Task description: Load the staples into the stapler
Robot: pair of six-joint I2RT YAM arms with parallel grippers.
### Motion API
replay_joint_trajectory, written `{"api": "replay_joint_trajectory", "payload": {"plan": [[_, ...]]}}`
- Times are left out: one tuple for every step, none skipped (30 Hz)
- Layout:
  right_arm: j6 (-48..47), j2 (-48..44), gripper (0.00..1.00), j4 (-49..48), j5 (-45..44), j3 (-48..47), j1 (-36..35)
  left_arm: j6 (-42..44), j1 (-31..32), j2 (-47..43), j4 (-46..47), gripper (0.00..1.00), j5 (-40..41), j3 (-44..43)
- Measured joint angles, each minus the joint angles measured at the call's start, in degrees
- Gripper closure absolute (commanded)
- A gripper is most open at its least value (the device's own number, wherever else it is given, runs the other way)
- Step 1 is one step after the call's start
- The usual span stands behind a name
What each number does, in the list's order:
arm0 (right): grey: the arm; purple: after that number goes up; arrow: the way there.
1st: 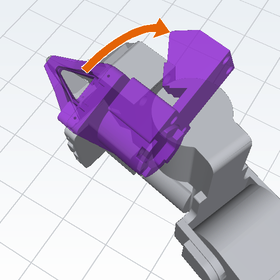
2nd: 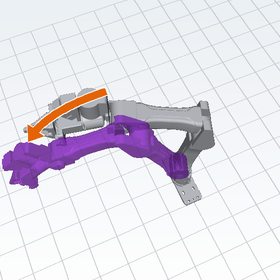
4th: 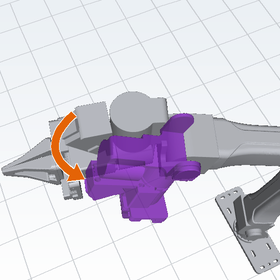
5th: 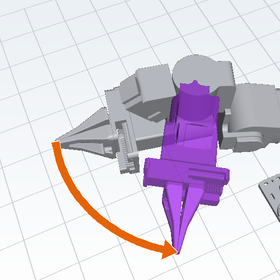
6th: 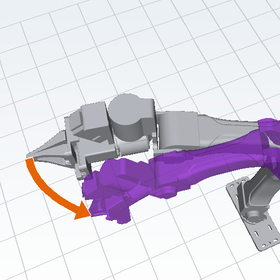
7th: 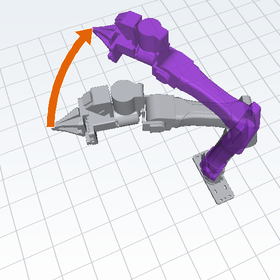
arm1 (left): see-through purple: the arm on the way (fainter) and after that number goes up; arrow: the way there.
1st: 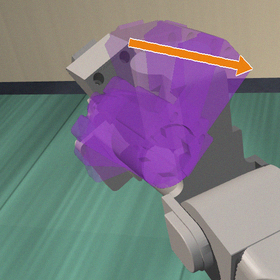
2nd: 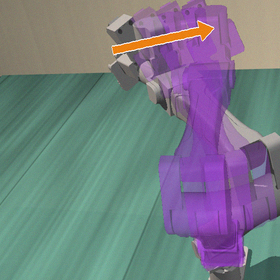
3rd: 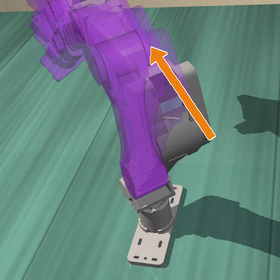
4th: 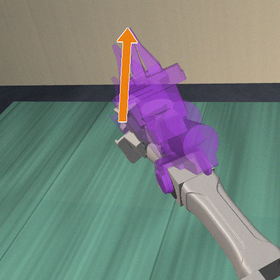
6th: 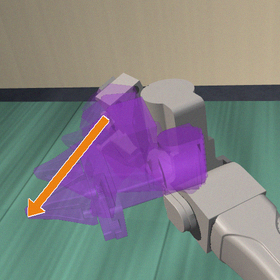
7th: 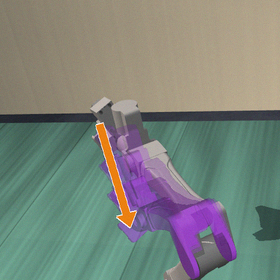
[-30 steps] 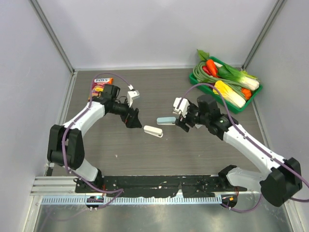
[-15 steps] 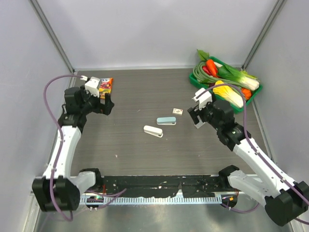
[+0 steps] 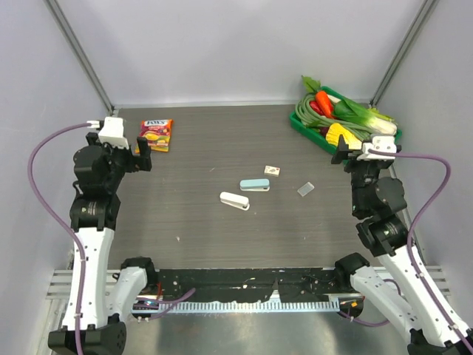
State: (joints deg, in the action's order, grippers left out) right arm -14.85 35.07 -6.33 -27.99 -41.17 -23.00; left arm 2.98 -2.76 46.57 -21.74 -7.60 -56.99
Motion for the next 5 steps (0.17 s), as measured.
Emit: {"api": "replay_joint_trajectory", "payload": {"plan": [[0.00,-0.35,0.14,0.17,-0.57,-1.11,0.00,0.00,-0.02,-0.46,-0.39,0.00,0.35,-0.68],[0.02,-0.33,0.14,0.39,-0.87,-2.16,0.00,0.00,-0.02,-0.94,-0.98,0.00,0.57,-1.51],[0.04,-0.22,0.14,0.70,-1.01,-3.13,0.00,-0.04,-0.02,-1.25,-1.31,0.00,0.66,-1.99],[0.04,-0.17,0.14,0.92,-1.14,-3.76,0.00,-0.11,-0.02,-1.55,-1.53,0.00,0.74,-2.45],[0.02,-0.17,0.14,1.29,-1.16,-4.37,0.00,-0.24,-0.02,-1.73,-1.86,0.00,0.74,-2.86]]}}
